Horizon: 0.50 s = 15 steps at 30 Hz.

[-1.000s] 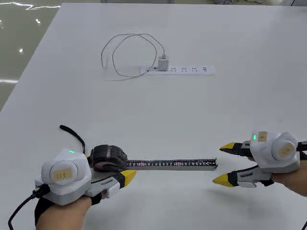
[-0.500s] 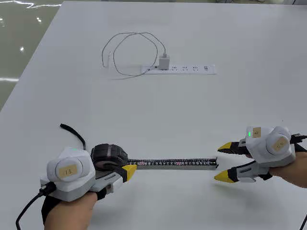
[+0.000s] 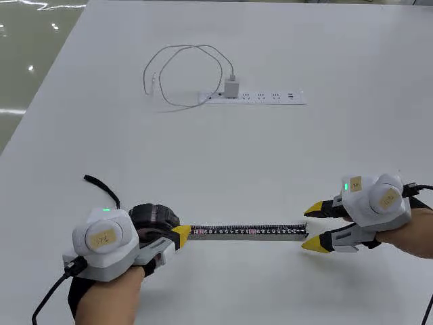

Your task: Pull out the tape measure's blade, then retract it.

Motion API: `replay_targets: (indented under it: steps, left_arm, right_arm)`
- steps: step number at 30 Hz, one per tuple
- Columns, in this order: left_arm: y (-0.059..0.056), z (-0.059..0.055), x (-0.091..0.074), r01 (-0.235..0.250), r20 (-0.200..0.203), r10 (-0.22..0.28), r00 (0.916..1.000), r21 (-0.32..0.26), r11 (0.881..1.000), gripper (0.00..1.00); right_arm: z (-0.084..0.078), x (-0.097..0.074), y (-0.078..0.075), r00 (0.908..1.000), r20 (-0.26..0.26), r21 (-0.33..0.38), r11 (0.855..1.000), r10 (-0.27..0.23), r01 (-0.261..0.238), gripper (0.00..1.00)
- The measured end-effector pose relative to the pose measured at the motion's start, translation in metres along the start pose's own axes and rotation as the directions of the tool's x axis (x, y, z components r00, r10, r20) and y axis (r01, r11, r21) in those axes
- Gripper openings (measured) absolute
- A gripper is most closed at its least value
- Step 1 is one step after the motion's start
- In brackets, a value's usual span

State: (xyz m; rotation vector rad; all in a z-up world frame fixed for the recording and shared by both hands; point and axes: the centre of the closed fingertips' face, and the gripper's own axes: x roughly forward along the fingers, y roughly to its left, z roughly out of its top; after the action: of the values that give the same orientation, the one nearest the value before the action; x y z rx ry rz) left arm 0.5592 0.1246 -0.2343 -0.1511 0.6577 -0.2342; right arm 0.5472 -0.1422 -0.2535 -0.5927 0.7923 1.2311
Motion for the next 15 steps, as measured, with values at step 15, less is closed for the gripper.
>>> replay_targets:
  steps: [15]
  left_arm:
    - [0.0051,-0.0018,0.0045,-0.038,-0.002,0.038,0.9993,-0.028,0.999,0.64]
  right_arm:
    - [-0.0030,0.0029,-0.0029,0.9996,-0.029,-0.027,1.000,0.007,-0.008,0.31]
